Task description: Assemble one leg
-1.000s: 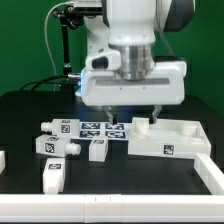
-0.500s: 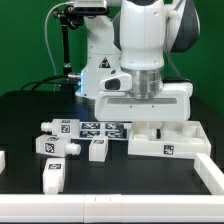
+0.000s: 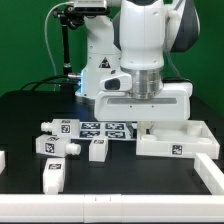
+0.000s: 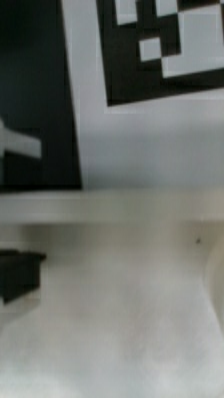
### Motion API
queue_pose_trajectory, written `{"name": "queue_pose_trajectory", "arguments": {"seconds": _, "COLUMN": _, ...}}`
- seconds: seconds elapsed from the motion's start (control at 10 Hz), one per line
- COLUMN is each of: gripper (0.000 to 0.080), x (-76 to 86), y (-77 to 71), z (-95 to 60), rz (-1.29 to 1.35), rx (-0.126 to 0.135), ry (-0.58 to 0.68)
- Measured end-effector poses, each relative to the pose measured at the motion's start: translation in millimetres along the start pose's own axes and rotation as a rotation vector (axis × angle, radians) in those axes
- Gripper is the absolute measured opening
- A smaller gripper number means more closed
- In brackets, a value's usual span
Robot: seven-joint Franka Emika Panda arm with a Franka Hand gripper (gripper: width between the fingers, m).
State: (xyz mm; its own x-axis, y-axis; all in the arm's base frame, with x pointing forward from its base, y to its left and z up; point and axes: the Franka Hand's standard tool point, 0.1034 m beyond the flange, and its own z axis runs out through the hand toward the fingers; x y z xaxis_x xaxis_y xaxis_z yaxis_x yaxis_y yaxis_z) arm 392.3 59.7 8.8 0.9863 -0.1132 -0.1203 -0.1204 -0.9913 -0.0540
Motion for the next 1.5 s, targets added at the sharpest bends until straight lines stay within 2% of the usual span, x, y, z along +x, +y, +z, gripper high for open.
{"name": "queue_pose_trajectory", "arguments": {"seconds": 0.1, "gripper": 0.006, "x": 0.8, "y": 7.7, "z": -7.8, "rz": -0.006, "rx": 0.002, "ry": -0.02}}
{"name": "queue_pose_trajectory", "arguments": {"seconds": 0.2, "gripper": 0.0054, "x": 4.1, "y": 16.7, "z": -21.9, "rz": -0.007, "rx": 0.01, "ry": -0.041}}
{"name": "queue_pose_trajectory", "arguments": {"seconds": 0.4, "gripper": 0.0054, "x": 17.6, "y": 39.6, "z": -68.1, "rz": -0.009, "rx": 0.039, "ry": -0.066}}
{"name": "queue_pose_trajectory", "arguments": {"seconds": 0.5, "gripper": 0.0054, "x": 32.4, "y": 49.4, "z": -90.7, "rz": 0.001, "rx": 0.041, "ry": -0.043}}
{"name": "queue_pose_trajectory", "arguments": {"seconds": 0.6, "gripper": 0.0054, "x": 47.3, "y": 52.5, "z": -99.5, "rz": -0.002, "rx": 0.03, "ry": -0.028}}
{"name": "queue_pose_trajectory", "arguments": {"seconds": 0.7, "gripper": 0.0054, "x": 56.2, "y": 49.0, "z": -102.6, "rz": -0.005, "rx": 0.027, "ry": -0.019}}
{"name": "queue_pose_trajectory", "arguments": {"seconds": 1.0, "gripper": 0.0054, "x": 51.5, "y": 51.1, "z": -90.7, "rz": -0.009, "rx": 0.02, "ry": -0.025}}
{"name": "queue_pose_trajectory", "arguments": {"seconds": 1.1, "gripper": 0.0054, "x": 56.1, "y": 53.2, "z": -64.9, "rz": -0.025, "rx": 0.004, "ry": -0.012}}
{"name": "queue_pose_trajectory", "arguments": {"seconds": 1.2, "gripper": 0.0054, "x": 62.5, "y": 60.7, "z": -50.2, "rz": -0.028, "rx": 0.007, "ry": -0.101}}
{"name": "queue_pose_trajectory", "arguments": {"seconds": 1.3, "gripper": 0.0054, "x": 92.0, "y": 72.3, "z": -57.4, "rz": 0.006, "rx": 0.018, "ry": -0.141}}
{"name": "queue_pose_trajectory", "arguments": {"seconds": 1.4, "gripper": 0.0054, "x": 112.5, "y": 73.3, "z": -64.4, "rz": 0.041, "rx": 0.028, "ry": -0.147}}
{"name": "queue_pose_trajectory", "arguments": {"seconds": 1.5, "gripper": 0.0054, "x": 116.8, "y": 66.2, "z": -64.2, "rz": 0.07, "rx": 0.027, "ry": -0.162}}
